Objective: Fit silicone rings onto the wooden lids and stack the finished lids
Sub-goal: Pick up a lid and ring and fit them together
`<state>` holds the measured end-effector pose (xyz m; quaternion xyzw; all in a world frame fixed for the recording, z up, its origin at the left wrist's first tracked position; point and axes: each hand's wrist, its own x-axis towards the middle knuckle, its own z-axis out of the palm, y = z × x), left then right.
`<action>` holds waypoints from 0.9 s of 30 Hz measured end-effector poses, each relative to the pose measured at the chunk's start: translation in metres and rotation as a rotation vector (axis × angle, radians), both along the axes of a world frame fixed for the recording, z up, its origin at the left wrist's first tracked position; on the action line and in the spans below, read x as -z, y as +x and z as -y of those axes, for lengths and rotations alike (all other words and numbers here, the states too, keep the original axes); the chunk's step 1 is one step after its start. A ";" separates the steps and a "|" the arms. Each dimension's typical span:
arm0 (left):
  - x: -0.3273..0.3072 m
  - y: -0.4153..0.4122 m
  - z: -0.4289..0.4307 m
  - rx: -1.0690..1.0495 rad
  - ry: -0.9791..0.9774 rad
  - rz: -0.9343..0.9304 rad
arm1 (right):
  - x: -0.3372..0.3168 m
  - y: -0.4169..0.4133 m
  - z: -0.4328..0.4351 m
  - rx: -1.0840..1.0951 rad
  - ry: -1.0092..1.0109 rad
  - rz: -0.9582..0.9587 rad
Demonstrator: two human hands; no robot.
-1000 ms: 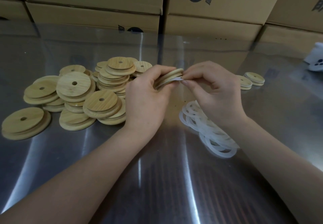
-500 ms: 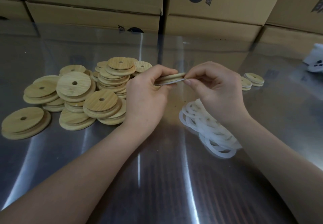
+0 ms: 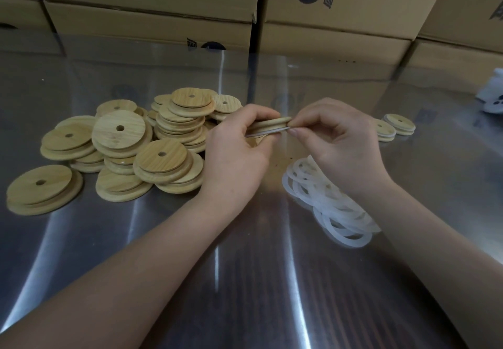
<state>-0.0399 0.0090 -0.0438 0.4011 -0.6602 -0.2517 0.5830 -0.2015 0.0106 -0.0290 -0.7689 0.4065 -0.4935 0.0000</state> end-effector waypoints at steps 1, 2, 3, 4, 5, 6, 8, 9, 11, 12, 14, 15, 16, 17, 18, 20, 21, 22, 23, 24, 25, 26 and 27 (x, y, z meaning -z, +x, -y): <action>0.000 0.000 0.000 0.003 -0.008 0.008 | 0.000 0.001 -0.001 -0.004 -0.007 -0.012; -0.001 0.000 -0.001 0.001 -0.021 0.023 | 0.000 0.001 -0.001 -0.010 -0.019 -0.028; -0.001 0.000 -0.001 -0.004 -0.035 0.042 | 0.001 0.002 -0.001 -0.014 -0.035 -0.048; -0.001 0.000 -0.001 -0.010 -0.047 0.059 | 0.001 0.003 -0.002 -0.017 -0.054 -0.067; -0.001 0.000 -0.001 -0.014 -0.053 0.068 | 0.001 0.003 -0.002 -0.018 -0.073 -0.085; -0.001 0.000 0.000 -0.015 -0.052 0.069 | 0.001 0.004 -0.002 -0.019 -0.089 -0.099; -0.001 0.000 0.000 -0.016 -0.042 0.058 | 0.001 0.004 -0.002 -0.017 -0.105 -0.104; -0.001 -0.001 -0.001 -0.014 -0.035 0.050 | 0.001 0.005 -0.001 -0.013 -0.104 -0.098; -0.002 -0.001 -0.001 0.001 -0.010 0.018 | 0.001 0.005 -0.001 -0.004 -0.089 -0.076; -0.003 -0.001 -0.002 0.013 0.009 -0.007 | 0.002 0.005 -0.001 -0.002 -0.077 -0.061; -0.004 -0.001 -0.002 0.030 0.042 -0.053 | 0.003 0.005 -0.001 0.002 -0.046 -0.026; -0.004 -0.001 -0.002 0.037 0.051 -0.073 | 0.004 0.005 -0.001 0.004 -0.031 -0.008; -0.004 0.000 -0.002 0.045 0.057 -0.089 | 0.005 0.005 0.000 0.005 -0.020 0.008; -0.005 0.000 -0.002 0.053 0.062 -0.103 | 0.006 0.006 0.000 0.007 -0.015 0.019; -0.005 0.001 -0.002 0.064 0.067 -0.114 | 0.007 0.007 0.000 0.010 -0.016 0.026; -0.004 0.001 -0.002 0.091 0.074 -0.132 | 0.009 0.008 0.000 0.017 -0.032 0.028; -0.003 0.000 -0.002 0.108 0.079 -0.142 | 0.009 0.009 0.000 0.020 -0.045 0.027; -0.003 0.000 -0.002 0.125 0.085 -0.157 | 0.009 0.009 0.000 0.023 -0.058 0.027; -0.003 -0.001 -0.002 0.140 0.092 -0.171 | 0.008 0.009 0.000 0.026 -0.071 0.029; -0.002 -0.001 -0.002 0.151 0.098 -0.180 | 0.008 0.009 0.000 0.028 -0.084 0.028; -0.003 -0.001 -0.002 0.157 0.100 -0.183 | 0.007 0.008 0.000 0.031 -0.100 0.022; -0.003 -0.001 -0.002 0.161 0.102 -0.181 | 0.007 0.008 0.000 0.036 -0.117 0.012; -0.003 -0.001 -0.003 0.164 0.103 -0.176 | 0.006 0.008 0.000 0.044 -0.130 0.007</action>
